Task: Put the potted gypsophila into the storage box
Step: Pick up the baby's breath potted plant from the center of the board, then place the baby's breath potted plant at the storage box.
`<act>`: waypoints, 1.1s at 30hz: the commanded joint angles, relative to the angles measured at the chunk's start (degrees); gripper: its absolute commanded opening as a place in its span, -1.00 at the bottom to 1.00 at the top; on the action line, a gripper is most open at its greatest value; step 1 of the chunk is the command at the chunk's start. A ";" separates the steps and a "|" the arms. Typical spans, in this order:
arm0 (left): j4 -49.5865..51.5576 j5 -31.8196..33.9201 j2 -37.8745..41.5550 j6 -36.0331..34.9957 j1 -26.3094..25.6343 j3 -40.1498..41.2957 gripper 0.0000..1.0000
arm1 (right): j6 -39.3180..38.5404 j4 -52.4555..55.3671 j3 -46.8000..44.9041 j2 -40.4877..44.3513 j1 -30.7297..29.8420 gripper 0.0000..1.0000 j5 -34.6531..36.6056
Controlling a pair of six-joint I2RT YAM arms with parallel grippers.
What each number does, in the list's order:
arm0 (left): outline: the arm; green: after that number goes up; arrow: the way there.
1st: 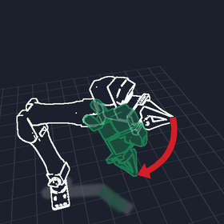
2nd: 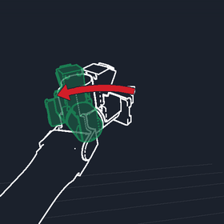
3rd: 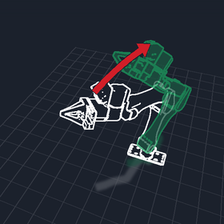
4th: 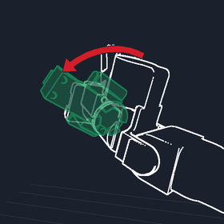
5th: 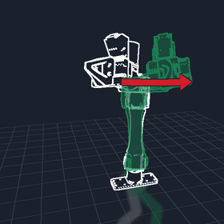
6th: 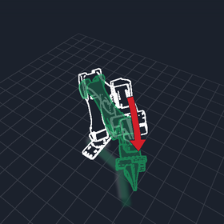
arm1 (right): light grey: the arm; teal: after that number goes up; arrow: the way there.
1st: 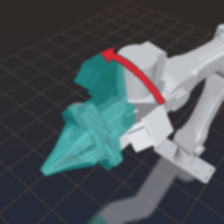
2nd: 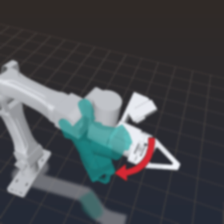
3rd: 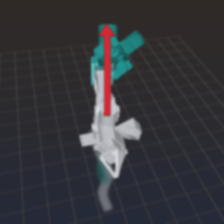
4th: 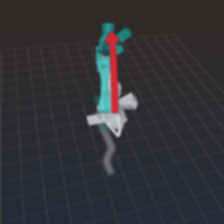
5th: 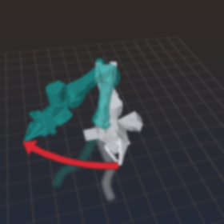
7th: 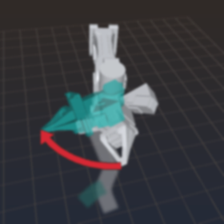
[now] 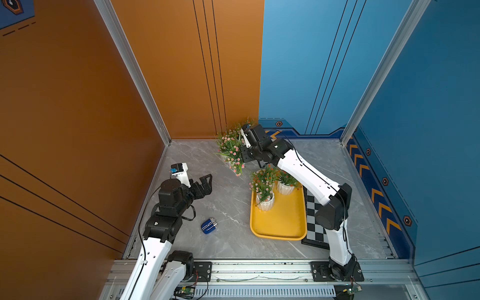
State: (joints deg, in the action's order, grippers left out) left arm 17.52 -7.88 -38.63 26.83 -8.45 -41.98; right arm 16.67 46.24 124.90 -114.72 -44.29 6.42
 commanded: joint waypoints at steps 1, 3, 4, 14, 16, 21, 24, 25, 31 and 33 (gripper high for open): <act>1.49 -2.13 1.30 0.84 -2.18 0.08 0.96 | -0.92 -2.39 -4.61 6.14 -0.94 -1.00 4.99; 1.79 -1.45 1.68 0.94 -4.24 -0.03 0.96 | -0.49 -2.43 -8.84 10.33 -1.31 -1.00 7.02; 1.89 -0.86 1.86 0.94 -5.28 -0.19 0.97 | -0.38 -2.58 -10.98 12.41 -1.57 -1.00 7.85; 2.08 9.18 -1.23 -0.98 -20.56 -2.61 0.96 | 4.16 -2.49 -34.88 35.59 -2.01 -1.00 12.85; 2.10 11.28 -2.81 -1.46 -23.47 -3.53 0.96 | 5.18 -1.53 -38.88 40.12 -1.39 -0.99 13.44; 1.67 14.93 -6.46 -2.13 -28.88 -5.55 0.97 | 8.32 1.13 -47.67 49.56 1.03 -1.00 13.17; -0.19 15.34 -8.07 -2.12 -30.65 -5.74 0.96 | 10.57 1.31 -52.63 53.72 1.83 -0.99 12.96; -0.94 15.14 -8.68 -2.13 -30.99 -5.83 0.97 | 11.32 1.26 -54.07 54.85 2.03 -1.00 12.83; -2.00 14.86 -14.90 -3.68 -33.23 -9.29 0.96 | 15.10 0.66 -62.70 58.22 3.75 -1.00 11.47; -2.13 16.39 -16.64 -4.35 -34.35 -10.48 0.97 | 15.95 -0.46 -65.39 57.70 3.73 -1.00 11.01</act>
State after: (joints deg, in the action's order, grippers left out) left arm 16.91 5.98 -53.93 24.58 -41.34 -49.63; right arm 29.04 49.39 61.56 -57.63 -40.82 17.82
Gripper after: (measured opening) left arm 0.983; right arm 0.109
